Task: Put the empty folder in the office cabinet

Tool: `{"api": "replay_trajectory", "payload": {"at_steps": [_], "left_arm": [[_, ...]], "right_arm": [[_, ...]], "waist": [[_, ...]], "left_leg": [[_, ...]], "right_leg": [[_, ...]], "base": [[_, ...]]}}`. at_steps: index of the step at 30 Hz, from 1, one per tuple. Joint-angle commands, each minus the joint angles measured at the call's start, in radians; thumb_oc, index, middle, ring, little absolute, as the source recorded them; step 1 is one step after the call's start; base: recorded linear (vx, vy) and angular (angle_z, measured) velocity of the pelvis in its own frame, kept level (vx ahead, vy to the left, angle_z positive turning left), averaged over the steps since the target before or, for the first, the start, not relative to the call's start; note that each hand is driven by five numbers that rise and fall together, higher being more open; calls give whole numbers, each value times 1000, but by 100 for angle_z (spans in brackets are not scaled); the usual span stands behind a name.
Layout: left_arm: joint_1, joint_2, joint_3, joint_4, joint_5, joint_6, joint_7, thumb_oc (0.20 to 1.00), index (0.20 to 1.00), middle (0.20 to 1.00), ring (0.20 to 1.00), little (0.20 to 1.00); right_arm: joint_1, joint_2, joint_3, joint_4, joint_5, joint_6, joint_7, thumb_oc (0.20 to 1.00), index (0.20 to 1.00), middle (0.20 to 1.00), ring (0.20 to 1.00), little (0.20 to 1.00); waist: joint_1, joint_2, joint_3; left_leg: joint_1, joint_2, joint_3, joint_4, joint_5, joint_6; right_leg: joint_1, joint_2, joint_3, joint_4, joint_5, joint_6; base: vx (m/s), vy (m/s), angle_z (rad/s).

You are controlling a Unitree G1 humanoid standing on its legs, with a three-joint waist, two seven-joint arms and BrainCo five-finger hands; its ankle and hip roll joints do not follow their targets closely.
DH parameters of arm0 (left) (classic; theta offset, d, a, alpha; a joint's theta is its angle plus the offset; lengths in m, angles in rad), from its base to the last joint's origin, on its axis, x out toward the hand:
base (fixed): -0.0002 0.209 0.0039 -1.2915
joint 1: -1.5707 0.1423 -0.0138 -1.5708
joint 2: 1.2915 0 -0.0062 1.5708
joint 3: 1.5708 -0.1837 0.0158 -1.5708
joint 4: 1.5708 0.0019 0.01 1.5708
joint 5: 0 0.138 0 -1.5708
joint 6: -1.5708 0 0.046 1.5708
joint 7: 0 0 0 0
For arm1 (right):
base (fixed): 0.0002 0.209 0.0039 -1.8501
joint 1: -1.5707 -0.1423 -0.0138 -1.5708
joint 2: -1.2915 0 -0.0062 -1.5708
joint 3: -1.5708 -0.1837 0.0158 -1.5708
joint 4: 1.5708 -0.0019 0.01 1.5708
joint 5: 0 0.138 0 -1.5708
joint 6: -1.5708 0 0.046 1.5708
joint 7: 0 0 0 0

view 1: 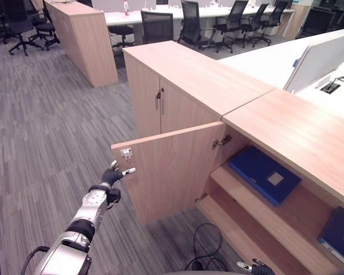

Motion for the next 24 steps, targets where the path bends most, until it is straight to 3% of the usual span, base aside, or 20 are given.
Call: {"api": "replay_trajectory", "payload": {"at_steps": [1, 9, 24], "left_arm": [[-68, -21, -54, -56, 66, -38, -74, 1000, 1000, 1000, 1000, 1000], [-45, -58, -147, -205, 57, -33, -123, 1000, 1000, 1000, 1000, 1000], [66, -43, -194, -479, 33, -34, -163, 1000, 1000, 1000, 1000, 1000]], "right_arm": [[-54, -4, 41, 4, -19, -9, 0, 1000, 1000, 1000, 1000, 1000], [-56, 6, 50, 11, -42, -3, -7, 1000, 1000, 1000, 1000, 1000], [-64, 36, 2, 21, 18, 4, -22, 1000, 1000, 1000, 1000, 1000]], "waist": [[-22, -7, 3], [-6, -10, 14], [23, 4, 45]], "left_leg": [[7, 13, -46, 3, -57, -36], [-4, 4, -70, 3, -56, -29], [-36, -25, -102, 3, -54, -10]], "right_leg": [[127, -72, -34, 18, -110, 127], [132, -82, -60, 20, -111, 129], [114, -113, -86, 26, -96, 137]], "base": [[-5, 27, 12], [-17, 25, 7], [-37, 32, 8]]}}
